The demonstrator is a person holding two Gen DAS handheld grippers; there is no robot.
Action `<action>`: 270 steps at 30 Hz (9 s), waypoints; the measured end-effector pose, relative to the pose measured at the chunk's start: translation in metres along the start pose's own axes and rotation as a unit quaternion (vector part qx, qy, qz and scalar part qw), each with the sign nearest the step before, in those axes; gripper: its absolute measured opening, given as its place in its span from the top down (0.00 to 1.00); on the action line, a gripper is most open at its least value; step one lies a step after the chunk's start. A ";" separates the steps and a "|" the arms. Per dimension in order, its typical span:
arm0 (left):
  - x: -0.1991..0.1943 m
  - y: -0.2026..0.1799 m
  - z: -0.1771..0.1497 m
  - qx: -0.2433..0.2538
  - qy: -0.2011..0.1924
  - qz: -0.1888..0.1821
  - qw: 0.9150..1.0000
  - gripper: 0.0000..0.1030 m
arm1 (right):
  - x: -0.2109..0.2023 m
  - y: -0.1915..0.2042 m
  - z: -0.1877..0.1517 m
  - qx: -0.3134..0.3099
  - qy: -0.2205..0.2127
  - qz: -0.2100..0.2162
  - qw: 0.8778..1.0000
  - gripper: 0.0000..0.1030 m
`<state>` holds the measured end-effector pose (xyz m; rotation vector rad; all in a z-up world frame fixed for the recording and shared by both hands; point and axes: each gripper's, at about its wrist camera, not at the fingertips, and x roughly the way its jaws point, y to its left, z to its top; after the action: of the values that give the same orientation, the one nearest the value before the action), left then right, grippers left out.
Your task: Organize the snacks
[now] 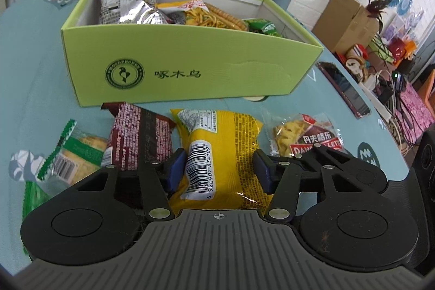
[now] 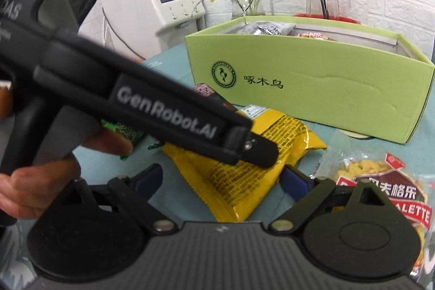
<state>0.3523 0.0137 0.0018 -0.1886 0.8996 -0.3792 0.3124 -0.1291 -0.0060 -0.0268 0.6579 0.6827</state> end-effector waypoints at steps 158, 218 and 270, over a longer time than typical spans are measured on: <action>-0.029 -0.036 -0.066 -0.031 -0.016 0.005 0.999 0.24 | -0.066 0.008 -0.047 0.020 -0.007 -0.076 0.997 0.01; -0.051 0.002 0.115 -0.032 -0.133 -0.012 0.991 0.68 | -0.024 -0.021 0.128 -0.055 -0.132 -0.067 0.987 0.25; -0.037 0.034 -0.001 0.029 -0.049 0.035 0.998 0.38 | 0.032 0.042 0.031 -0.018 0.002 -0.001 1.000 0.10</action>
<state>0.3389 0.0596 0.0169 -0.1201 0.7945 -0.3276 0.3230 -0.0707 0.0081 -0.0627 0.6486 0.6935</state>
